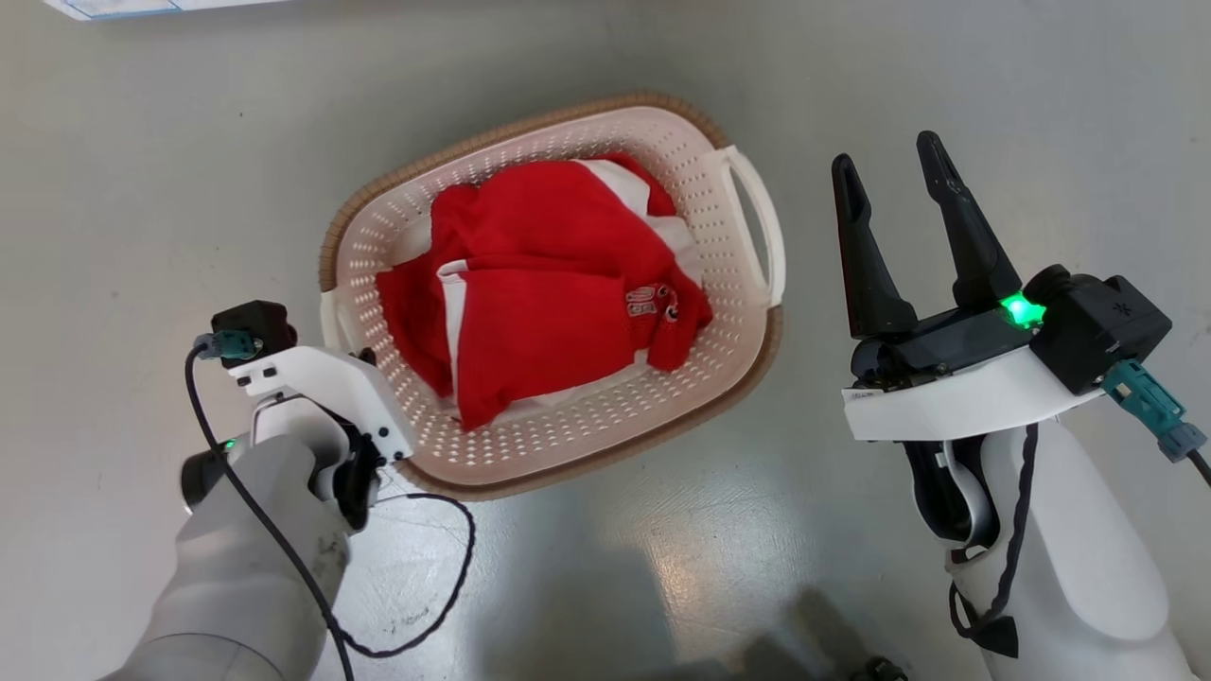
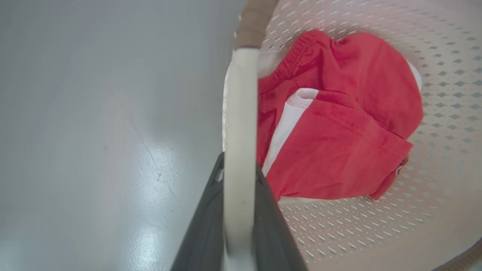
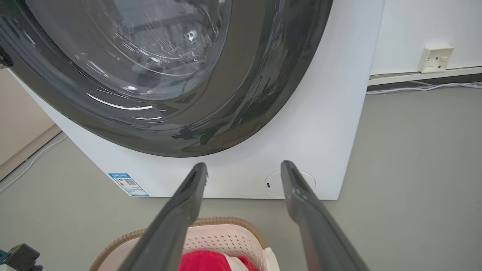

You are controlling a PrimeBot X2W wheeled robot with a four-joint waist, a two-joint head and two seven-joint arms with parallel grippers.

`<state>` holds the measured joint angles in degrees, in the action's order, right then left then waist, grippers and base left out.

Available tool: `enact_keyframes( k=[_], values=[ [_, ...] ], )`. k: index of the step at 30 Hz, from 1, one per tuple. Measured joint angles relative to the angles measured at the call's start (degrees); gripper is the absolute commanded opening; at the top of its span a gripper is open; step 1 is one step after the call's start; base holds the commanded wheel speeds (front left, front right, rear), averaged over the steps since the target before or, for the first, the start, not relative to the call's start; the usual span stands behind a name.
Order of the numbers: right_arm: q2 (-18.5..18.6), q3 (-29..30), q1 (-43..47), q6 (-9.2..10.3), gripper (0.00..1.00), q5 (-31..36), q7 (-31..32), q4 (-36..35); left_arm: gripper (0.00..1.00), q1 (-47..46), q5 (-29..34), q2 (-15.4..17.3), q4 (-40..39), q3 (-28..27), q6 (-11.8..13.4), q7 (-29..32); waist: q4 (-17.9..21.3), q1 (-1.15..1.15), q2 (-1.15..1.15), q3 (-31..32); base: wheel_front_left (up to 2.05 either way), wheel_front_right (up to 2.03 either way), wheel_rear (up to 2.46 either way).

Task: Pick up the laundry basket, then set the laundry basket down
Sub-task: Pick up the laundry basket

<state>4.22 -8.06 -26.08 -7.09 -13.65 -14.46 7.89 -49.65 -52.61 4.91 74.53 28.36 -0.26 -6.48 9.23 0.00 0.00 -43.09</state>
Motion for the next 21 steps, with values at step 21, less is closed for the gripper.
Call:
enact_keyframes(
  k=[21],
  values=[
    [-0.08,-0.27,0.04,0.0,1.0,-0.15,0.0,0.24,0.0,-1.02,6.75,2.5,-0.11,7.94,-0.87,4.91,0.06,0.0,0.0,0.1,0.0,0.0,0.0]
  ],
)
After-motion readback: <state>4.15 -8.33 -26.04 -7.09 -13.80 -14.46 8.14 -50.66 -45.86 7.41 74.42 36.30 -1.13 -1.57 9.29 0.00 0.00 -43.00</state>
